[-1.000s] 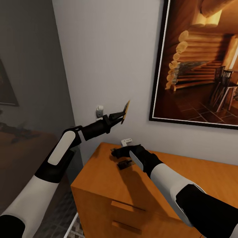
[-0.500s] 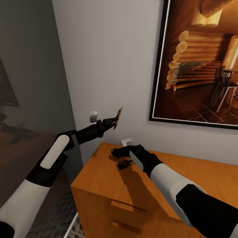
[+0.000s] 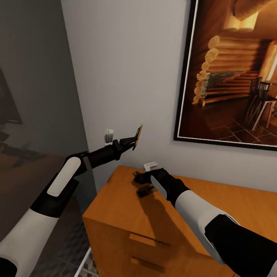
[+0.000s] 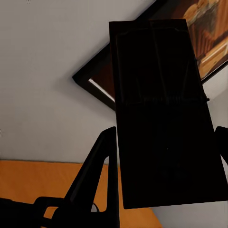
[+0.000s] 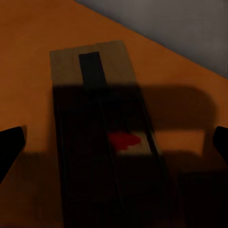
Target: Take the four mousetraps from the cabinet in the bathroom and place them on the bathroom floor. Make sure all four end up on the same floor surface, and ensure that at least two of them are either under or directly next to the same bathroom sink.
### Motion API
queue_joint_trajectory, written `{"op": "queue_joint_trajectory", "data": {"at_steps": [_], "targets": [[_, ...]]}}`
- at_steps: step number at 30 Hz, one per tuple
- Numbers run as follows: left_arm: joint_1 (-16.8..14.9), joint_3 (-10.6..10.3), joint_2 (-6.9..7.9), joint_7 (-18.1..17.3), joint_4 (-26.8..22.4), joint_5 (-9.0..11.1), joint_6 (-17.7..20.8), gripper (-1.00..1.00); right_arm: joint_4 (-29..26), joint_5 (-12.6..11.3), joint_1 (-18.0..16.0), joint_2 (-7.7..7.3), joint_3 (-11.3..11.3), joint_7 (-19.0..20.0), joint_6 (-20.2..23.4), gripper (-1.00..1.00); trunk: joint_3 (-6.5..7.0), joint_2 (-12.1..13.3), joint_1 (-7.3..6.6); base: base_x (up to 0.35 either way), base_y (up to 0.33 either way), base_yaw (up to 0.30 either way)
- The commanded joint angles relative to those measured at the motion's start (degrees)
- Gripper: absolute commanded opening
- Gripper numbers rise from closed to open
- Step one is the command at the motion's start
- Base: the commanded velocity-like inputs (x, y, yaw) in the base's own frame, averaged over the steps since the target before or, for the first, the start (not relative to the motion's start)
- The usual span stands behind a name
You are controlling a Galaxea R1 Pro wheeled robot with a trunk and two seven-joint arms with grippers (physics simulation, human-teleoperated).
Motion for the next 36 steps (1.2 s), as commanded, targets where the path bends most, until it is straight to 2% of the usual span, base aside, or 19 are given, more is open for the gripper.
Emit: {"op": "queue_joint_trajectory", "data": {"at_steps": [1, 29, 30, 36], "targets": [[-0.06, -0.05, 0.05, -0.13, 0.0, -0.18, 0.06, -1.0, 0.47, -0.21, -0.02, 0.0, 0.13, 0.01, 0.22, 1.0, -0.08, -0.03, 0.0, 0.0, 0.033, 0.0], [-0.01, -0.1, 0.05, -0.07, 0.01, -0.18, 0.02, -1.0, 0.79, -0.25, -0.01, 0.0, 0.04, 0.03, 0.24, 1.0, -0.08, -0.03, 0.0, 0.0, 0.002, 0.0], [-0.01, -0.12, 0.05, -0.07, 0.01, -0.18, 0.03, -1.0, 0.79, -0.28, -0.01, 0.0, 0.04, 0.03, 0.24, -1.0, -0.08, -0.03, 0.0, 0.0, 0.0, 0.0], [-0.02, -0.13, 0.02, -0.07, 0.01, -0.18, -0.01, -1.0, 0.79, -0.33, -0.01, 0.0, 0.04, 0.06, 0.24, -1.0, -0.08, -0.03, 0.0, 0.0, 0.0, 0.0]]}}
